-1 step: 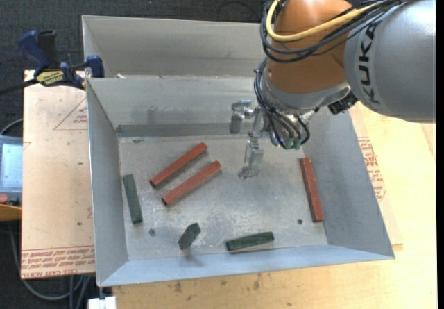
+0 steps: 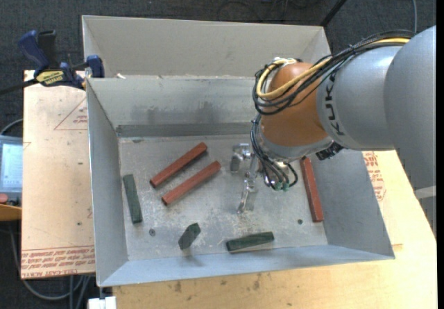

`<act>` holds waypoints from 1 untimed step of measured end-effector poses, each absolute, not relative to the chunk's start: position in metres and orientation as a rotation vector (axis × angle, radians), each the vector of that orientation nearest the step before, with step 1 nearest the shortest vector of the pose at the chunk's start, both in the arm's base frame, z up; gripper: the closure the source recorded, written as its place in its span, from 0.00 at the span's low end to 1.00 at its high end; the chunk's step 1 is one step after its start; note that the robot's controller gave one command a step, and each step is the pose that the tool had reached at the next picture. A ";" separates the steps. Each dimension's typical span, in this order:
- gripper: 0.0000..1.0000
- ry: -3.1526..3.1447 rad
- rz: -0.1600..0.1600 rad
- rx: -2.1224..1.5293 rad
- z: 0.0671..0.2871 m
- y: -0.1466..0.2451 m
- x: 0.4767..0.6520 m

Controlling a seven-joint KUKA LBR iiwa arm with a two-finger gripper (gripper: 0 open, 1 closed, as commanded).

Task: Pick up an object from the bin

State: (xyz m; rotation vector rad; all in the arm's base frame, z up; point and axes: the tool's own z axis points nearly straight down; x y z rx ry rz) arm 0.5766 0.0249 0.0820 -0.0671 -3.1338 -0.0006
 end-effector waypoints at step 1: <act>0.00 -3.117 -0.003 0.378 0.069 0.047 0.542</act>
Offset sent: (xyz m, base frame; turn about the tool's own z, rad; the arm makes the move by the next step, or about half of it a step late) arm -0.0342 0.0213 -0.0120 -0.2846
